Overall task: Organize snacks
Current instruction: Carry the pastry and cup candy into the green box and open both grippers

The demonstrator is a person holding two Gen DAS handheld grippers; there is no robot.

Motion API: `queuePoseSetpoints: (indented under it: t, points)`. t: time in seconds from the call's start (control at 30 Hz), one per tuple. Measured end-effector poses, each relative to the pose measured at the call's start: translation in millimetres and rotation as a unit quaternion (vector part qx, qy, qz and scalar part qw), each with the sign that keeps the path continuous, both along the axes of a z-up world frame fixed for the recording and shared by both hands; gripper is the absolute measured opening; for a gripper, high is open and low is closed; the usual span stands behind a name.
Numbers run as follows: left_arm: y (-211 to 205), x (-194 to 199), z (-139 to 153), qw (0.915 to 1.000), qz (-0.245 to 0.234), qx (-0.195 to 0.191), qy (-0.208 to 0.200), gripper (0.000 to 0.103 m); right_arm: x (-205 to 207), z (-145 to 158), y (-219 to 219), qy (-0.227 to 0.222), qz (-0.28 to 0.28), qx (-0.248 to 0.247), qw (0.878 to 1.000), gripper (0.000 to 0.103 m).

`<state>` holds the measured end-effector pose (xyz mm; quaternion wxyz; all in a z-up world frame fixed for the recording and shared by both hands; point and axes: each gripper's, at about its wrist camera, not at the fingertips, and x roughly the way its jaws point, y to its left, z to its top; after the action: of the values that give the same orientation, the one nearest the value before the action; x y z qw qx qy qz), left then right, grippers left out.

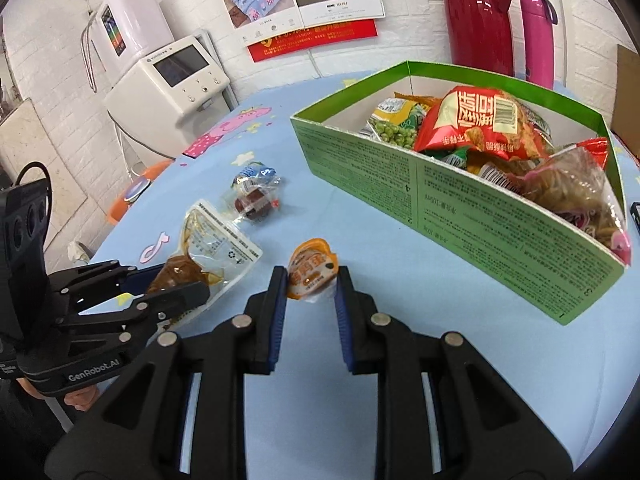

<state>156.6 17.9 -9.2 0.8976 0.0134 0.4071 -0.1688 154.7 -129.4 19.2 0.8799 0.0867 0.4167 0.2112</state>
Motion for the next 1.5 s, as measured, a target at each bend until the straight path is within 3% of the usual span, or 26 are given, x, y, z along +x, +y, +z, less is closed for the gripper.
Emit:
queuePoseSetpoints:
  t: [0.1,0.27,0.47,0.87,0.97,1.0,1.03,1.07,1.13,1.33,1.5]
  points:
    - [-2,-1,13,0.9996,-0.007,-0.028,0.001,0.031,-8,15,-6,-0.021,-0.003,0.01,1.0,0.025]
    - [-14,2,55,0.9974,-0.021,-0.059,-0.033,0.031,-12,46,-29,-0.072,-0.034,0.018,0.997,0.026]
    - [-48,35,88,0.9956,-0.031,-0.061,-0.063,0.031,2,65,-61,-0.1,-0.087,0.013,0.991,0.026]
    - [-104,131,72,0.9982,-0.023,-0.049,-0.028,0.031,61,51,-118,-0.091,-0.167,0.011,0.982,0.026]
    - [-111,140,65,0.9984,-0.024,-0.041,-0.03,0.033,73,43,-124,-0.094,-0.164,0.016,0.982,0.034]
    - [-112,142,63,0.9985,-0.025,-0.039,-0.03,0.047,74,40,-124,-0.096,-0.166,0.014,0.981,0.056]
    - [-112,143,60,0.9988,-0.022,-0.036,-0.026,0.077,76,37,-123,-0.096,-0.168,0.005,0.981,0.077]
    - [-111,142,59,0.9989,-0.011,-0.036,-0.03,0.087,76,36,-123,-0.098,-0.172,-0.008,0.98,0.079]
    - [-104,138,58,0.9979,0.007,-0.042,-0.05,0.091,76,34,-122,-0.101,-0.174,-0.025,0.979,0.079]
    - [-82,132,59,0.9983,0.022,-0.036,-0.041,0.091,73,33,-127,-0.081,-0.183,0.003,0.98,0.081]
    - [-62,118,69,0.9975,0.037,-0.039,-0.046,0.091,62,46,-111,-0.092,-0.169,0.011,0.981,0.082]
